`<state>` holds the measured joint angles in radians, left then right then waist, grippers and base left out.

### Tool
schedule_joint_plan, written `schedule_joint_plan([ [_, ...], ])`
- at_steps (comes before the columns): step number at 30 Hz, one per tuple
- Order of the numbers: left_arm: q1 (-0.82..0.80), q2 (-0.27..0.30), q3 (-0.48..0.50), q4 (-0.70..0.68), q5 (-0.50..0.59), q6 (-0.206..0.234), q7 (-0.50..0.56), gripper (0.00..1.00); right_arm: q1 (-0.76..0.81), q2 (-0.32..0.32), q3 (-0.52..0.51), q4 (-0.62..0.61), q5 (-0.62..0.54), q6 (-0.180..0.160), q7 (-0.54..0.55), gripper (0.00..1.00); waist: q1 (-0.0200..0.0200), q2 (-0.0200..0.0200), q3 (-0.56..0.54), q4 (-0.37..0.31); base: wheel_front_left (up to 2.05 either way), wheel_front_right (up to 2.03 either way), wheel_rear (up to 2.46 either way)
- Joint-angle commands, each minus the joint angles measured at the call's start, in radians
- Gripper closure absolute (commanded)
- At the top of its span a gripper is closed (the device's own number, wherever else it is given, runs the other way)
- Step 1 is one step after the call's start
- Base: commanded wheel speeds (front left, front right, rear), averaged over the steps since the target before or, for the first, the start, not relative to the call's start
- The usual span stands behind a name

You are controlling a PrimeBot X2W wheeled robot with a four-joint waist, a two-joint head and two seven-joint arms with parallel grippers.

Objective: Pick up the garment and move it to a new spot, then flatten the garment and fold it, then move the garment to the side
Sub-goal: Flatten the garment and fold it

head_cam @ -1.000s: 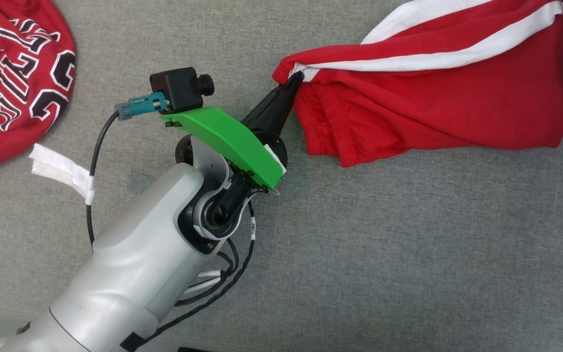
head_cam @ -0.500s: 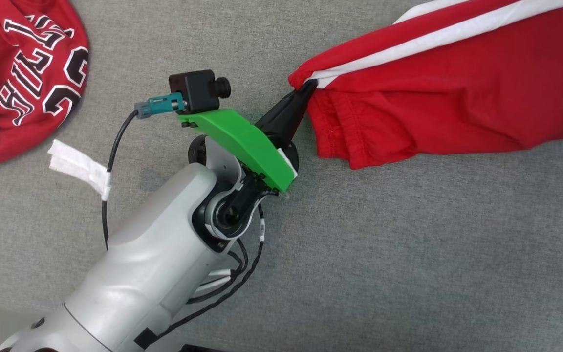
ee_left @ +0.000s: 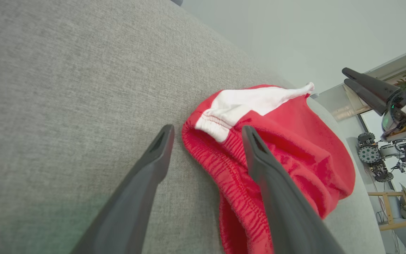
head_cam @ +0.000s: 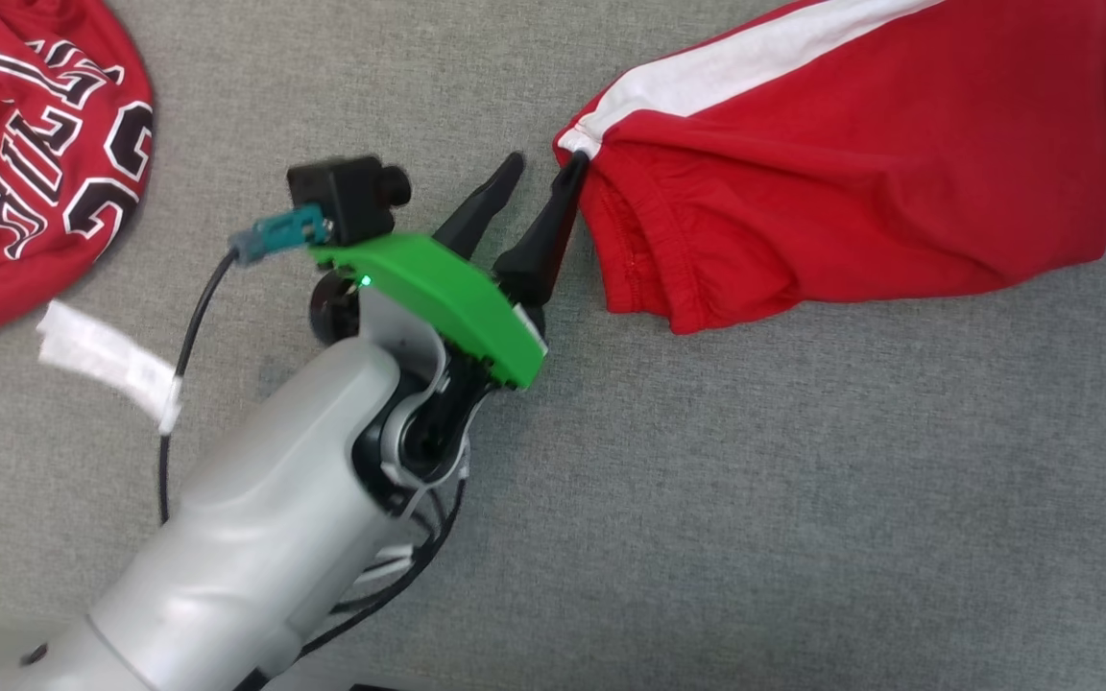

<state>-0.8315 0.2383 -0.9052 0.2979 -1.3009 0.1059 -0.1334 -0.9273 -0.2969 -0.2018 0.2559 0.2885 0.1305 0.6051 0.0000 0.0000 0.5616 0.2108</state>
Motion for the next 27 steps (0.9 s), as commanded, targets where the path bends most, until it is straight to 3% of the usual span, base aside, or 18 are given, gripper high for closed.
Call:
schedule_joint_plan([
  [1, 0.021, 0.024, -0.006, -0.011, 0.028, 0.016, -0.021, 0.00, 0.043, -0.033, 0.031, -0.009, -0.005, 0.000, -0.004, 0.00, 0.0000, 0.0000, -0.005, -0.004, 0.00, 0.00, 0.00],
  [6, 0.092, 0.087, -0.008, -0.103, 0.229, 0.159, -0.124, 0.00, 0.151, -0.165, 0.152, -0.027, 0.022, 0.000, 0.047, 0.00, 0.0000, 0.0000, -0.006, 0.007, 0.00, 0.00, 0.00],
  [10, 0.196, 0.057, 0.094, -0.207, 0.392, 0.234, -0.132, 0.00, 0.194, -0.193, 0.167, -0.017, 0.054, 0.000, 0.099, 0.00, 0.0000, 0.0000, 0.007, 0.034, 0.00, 0.00, 0.00],
  [13, 0.292, 0.023, 0.163, -0.249, 0.529, 0.242, -0.130, 0.00, 0.204, -0.201, 0.171, 0.000, 0.065, 0.000, 0.136, 0.00, 0.0000, 0.0000, 0.017, 0.057, 0.00, 0.00, 0.00],
  [18, 0.421, -0.058, 0.261, -0.255, 0.650, 0.195, -0.131, 0.00, 0.210, -0.144, 0.154, 0.044, 0.135, 0.002, 0.166, 0.00, 0.0000, 0.0000, 0.009, 0.088, 0.00, 0.00, 0.00],
  [19, 0.438, -0.070, 0.274, -0.249, 0.672, 0.182, -0.131, 0.00, 0.209, -0.132, 0.146, 0.052, 0.147, 0.002, 0.166, 0.24, 0.0000, 0.0000, 0.007, 0.090, 0.00, 0.00, 0.00],
  [20, 0.456, -0.088, 0.286, -0.242, 0.690, 0.164, -0.131, 0.00, 0.209, -0.119, 0.137, 0.058, 0.166, 0.003, 0.162, 1.00, 0.0000, 0.0000, 0.002, 0.091, 0.00, 0.00, 0.00],
  [27, 0.590, -0.146, 0.347, -0.189, 0.826, 0.034, -0.131, 0.00, 0.265, -0.099, -0.052, 0.066, 0.239, -0.001, 0.099, 1.00, 0.0000, 0.0000, -0.083, 0.060, 0.00, 0.00, 0.00],
])
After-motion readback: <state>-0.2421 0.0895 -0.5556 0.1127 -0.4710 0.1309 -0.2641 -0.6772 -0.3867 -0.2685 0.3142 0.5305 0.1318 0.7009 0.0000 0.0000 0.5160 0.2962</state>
